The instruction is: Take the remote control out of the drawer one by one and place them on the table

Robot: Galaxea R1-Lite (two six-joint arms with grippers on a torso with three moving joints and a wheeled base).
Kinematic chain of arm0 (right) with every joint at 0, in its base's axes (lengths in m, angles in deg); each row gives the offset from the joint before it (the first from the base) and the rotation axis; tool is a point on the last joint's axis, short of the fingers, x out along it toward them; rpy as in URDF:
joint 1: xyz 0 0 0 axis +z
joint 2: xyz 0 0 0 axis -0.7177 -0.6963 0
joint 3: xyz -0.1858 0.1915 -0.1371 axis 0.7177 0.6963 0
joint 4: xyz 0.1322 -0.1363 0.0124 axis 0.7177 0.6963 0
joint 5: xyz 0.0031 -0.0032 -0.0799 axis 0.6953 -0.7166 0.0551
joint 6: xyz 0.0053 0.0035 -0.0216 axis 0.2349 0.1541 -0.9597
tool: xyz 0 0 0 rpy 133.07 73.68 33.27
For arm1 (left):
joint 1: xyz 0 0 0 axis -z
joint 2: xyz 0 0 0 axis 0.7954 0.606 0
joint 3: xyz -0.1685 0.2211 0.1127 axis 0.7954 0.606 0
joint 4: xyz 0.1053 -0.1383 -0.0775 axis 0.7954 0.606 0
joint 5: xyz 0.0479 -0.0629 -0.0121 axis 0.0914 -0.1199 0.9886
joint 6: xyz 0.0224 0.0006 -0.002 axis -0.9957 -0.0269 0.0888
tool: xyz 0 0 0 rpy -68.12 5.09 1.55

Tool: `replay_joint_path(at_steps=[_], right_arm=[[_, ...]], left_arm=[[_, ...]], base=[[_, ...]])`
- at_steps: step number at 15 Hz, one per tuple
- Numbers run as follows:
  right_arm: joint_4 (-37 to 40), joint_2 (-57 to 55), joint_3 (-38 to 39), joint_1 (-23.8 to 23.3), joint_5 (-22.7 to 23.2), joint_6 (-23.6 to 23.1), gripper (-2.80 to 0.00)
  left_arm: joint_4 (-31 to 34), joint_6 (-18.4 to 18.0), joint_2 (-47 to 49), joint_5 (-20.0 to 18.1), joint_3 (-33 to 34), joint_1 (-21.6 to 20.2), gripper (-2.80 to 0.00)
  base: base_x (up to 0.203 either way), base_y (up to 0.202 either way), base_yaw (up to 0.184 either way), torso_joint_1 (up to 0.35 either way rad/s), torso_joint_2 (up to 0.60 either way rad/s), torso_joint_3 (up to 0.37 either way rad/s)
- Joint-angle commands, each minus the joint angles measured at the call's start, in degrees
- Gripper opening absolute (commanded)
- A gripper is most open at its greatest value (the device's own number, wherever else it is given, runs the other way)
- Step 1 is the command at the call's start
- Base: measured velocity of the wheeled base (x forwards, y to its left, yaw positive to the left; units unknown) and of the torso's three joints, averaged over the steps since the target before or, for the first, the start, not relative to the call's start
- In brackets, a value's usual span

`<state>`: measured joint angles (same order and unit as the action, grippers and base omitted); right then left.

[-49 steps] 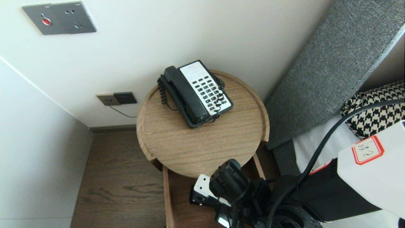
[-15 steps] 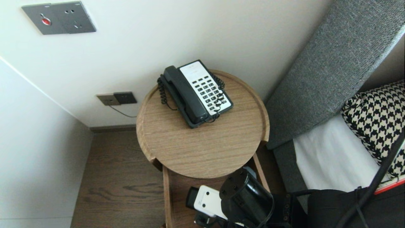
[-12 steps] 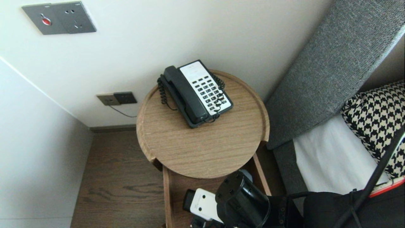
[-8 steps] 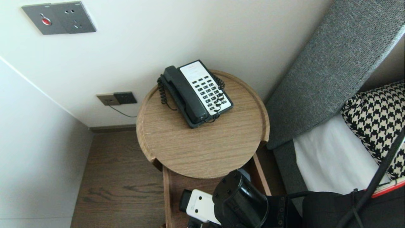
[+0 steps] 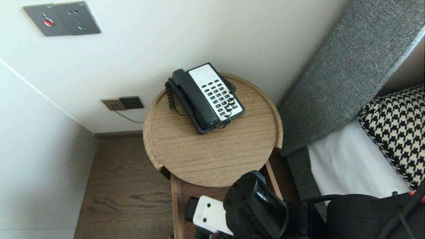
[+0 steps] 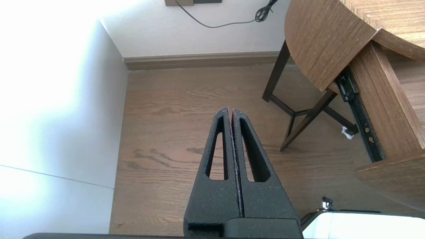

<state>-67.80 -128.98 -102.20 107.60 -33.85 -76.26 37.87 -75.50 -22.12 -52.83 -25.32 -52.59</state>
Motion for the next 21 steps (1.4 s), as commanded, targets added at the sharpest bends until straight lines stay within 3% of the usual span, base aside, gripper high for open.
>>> replay_joint_path(at_steps=[1, 13, 21], right_arm=[[0.15, 2.03, -0.32, 0.05, -0.18, -0.15, -2.80], [9.32, 2.71, -11.57, -4.43, -0.29, -0.18, -2.80], [23.30, -1.71, -28.62, -8.12, -0.66, -0.31, -2.80]], left_arm=[[-0.03, 0.00, 0.05, -0.02, 0.00, 0.04, -2.80], [-0.03, 0.00, 0.05, 0.04, 0.00, -0.02, -2.80], [-0.03, 0.00, 0.05, 0.04, 0.00, 0.06, -2.80]], base=[[0.000, 0.000, 0.000, 0.000, 0.00, 0.000], [0.000, 0.000, 0.000, 0.000, 0.00, 0.000], [0.000, 0.000, 0.000, 0.000, 0.00, 0.000]])
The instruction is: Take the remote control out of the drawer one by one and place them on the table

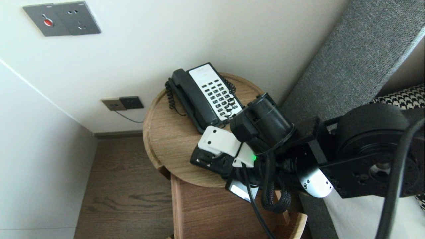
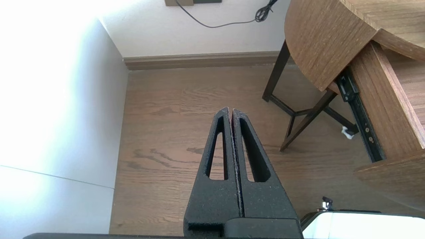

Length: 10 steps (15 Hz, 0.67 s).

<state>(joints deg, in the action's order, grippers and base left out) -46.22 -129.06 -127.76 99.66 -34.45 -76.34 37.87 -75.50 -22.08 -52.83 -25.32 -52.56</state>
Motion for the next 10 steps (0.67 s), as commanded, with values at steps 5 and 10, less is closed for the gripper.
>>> replay_joint_path(at_steps=[5, 10], right_arm=[[4.24, -5.43, -8.33, -0.19, -0.11, -1.76, -2.80], [4.32, -8.27, -11.50, -1.33, -0.11, -2.81, -2.80]], left_arm=[[-0.03, 0.00, 0.00, 0.05, 0.00, 0.04, -2.80], [-0.03, 0.00, 0.00, 0.05, 0.00, -0.05, -2.80]], base=[[0.000, 0.000, 0.000, 0.000, 0.00, 0.000], [0.000, 0.000, 0.000, 0.000, 0.00, 0.000]])
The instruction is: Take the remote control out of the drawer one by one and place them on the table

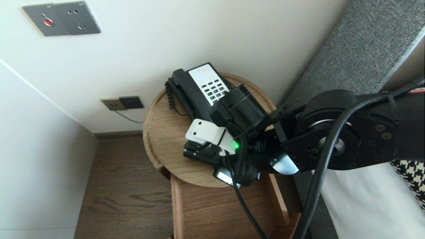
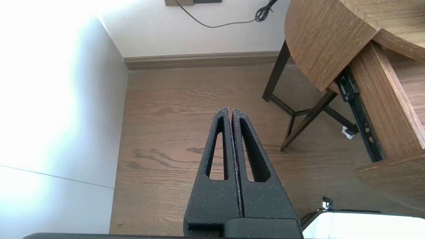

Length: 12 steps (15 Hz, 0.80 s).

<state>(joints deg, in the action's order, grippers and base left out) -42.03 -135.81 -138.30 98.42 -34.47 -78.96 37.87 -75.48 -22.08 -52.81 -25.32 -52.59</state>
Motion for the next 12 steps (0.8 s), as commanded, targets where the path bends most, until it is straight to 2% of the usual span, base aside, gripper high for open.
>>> replay_joint_path(at_steps=[1, 4, 12], right_arm=[[0.13, -2.29, -1.72, -0.15, -0.09, -0.27, -2.80], [0.62, -4.54, -5.28, -0.14, -0.04, -0.47, -2.80], [2.28, -3.45, -4.50, -0.08, 0.00, -0.39, -2.80]], left_arm=[[-0.03, -0.02, 0.00, 0.03, 0.00, -0.02, -2.80], [-0.03, -0.02, 0.00, 0.03, 0.00, 0.07, -2.80], [-0.03, -0.02, 0.00, 0.03, 0.00, -0.02, -2.80]], base=[[0.000, 0.000, 0.000, 0.000, 0.00, 0.000], [0.000, 0.000, 0.000, 0.000, 0.00, 0.000], [0.000, 0.000, 0.000, 0.000, 0.00, 0.000]])
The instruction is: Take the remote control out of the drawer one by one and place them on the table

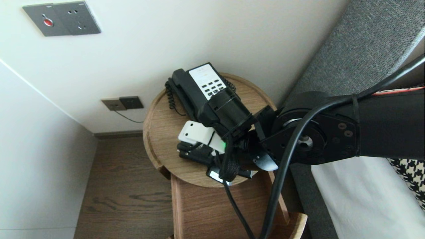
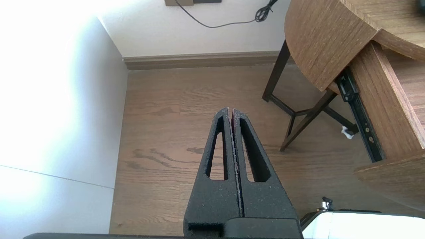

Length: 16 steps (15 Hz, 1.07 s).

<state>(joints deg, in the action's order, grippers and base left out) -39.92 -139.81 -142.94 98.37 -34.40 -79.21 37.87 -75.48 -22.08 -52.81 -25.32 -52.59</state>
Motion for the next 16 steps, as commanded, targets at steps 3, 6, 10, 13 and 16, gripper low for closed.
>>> replay_joint_path(at_steps=[3, 6, 10, 13, 16], right_arm=[[1.82, 2.64, -0.09, -0.03, -0.07, 0.39, -2.80], [2.60, 5.32, -0.20, -0.03, -0.21, 1.52, -2.80], [4.98, 7.06, -2.39, -0.20, -3.71, 5.71, -2.80], [5.32, 7.03, -4.93, -4.33, -4.59, 10.65, -2.80], [9.46, 5.47, -8.81, -7.57, -6.31, 19.14, -2.80]], left_arm=[[-0.02, -0.02, 0.00, 0.02, 0.00, 0.02, -2.80], [-0.02, -0.02, 0.00, 0.02, 0.00, -0.02, -2.80], [-0.02, -0.02, 0.00, 0.02, 0.00, 0.01, -2.80], [-0.02, -0.02, 0.00, 0.02, 0.00, 0.06, -2.80], [-0.02, -0.02, 0.00, 0.02, 0.00, -0.02, -2.80]], base=[[0.000, 0.000, 0.000, 0.000, 0.00, 0.000], [0.000, 0.000, 0.000, 0.000, 0.00, 0.000], [0.000, 0.000, 0.000, 0.000, 0.00, 0.000], [0.000, 0.000, 0.000, 0.000, 0.00, 0.000], [0.000, 0.000, 0.000, 0.000, 0.00, 0.000]])
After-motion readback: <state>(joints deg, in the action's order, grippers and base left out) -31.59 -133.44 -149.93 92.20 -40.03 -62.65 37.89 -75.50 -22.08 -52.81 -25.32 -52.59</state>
